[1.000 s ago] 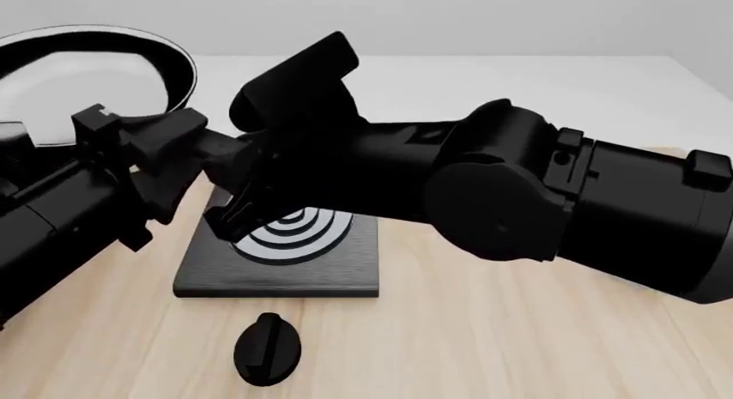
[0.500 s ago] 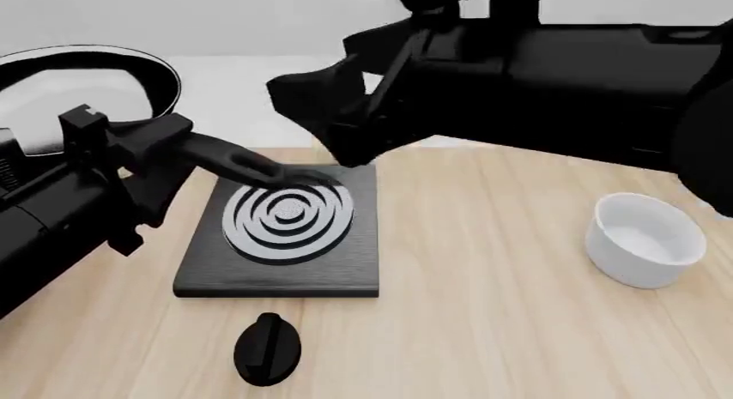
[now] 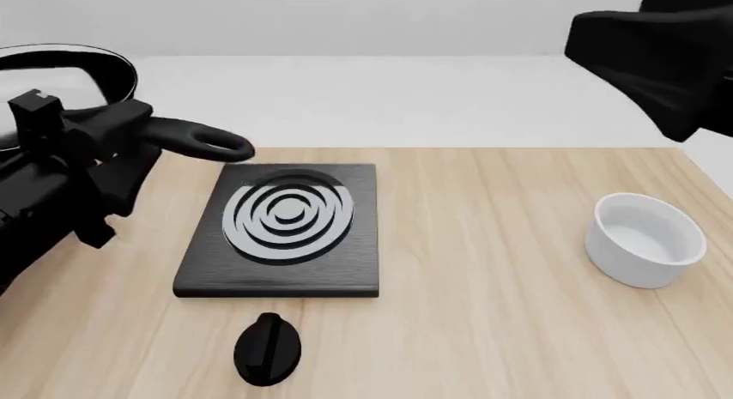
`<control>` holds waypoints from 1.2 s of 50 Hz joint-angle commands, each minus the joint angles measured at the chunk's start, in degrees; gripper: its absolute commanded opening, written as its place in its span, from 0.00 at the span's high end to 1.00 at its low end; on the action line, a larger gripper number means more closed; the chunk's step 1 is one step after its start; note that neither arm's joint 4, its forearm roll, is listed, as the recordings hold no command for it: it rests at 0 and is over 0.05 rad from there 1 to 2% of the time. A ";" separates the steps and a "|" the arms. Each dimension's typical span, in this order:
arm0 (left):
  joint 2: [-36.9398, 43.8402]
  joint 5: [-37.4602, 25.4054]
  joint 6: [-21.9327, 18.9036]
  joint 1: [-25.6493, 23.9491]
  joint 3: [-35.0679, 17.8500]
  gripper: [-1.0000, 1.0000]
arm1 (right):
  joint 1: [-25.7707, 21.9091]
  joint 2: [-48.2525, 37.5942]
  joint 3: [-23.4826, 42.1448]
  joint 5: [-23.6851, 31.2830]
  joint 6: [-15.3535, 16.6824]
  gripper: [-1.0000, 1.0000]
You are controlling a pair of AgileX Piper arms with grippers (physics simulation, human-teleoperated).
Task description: Put the frying pan on the cabinet shelf.
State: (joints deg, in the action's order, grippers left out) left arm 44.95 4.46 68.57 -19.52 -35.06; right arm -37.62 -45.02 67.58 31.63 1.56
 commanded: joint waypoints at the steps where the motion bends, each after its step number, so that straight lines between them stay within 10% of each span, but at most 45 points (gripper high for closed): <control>1: 0.20 -0.06 -0.78 3.30 -3.44 1.00 | 1.83 4.01 -2.66 0.67 -1.13 0.00; 60: 11.75 8.36 1.16 18.81 -6.39 1.00 | 7.57 14.91 -12.92 4.85 -4.47 0.00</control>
State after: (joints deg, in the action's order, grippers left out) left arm 56.15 9.95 69.49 -2.79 -41.33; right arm -31.24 -31.83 58.13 37.02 -1.39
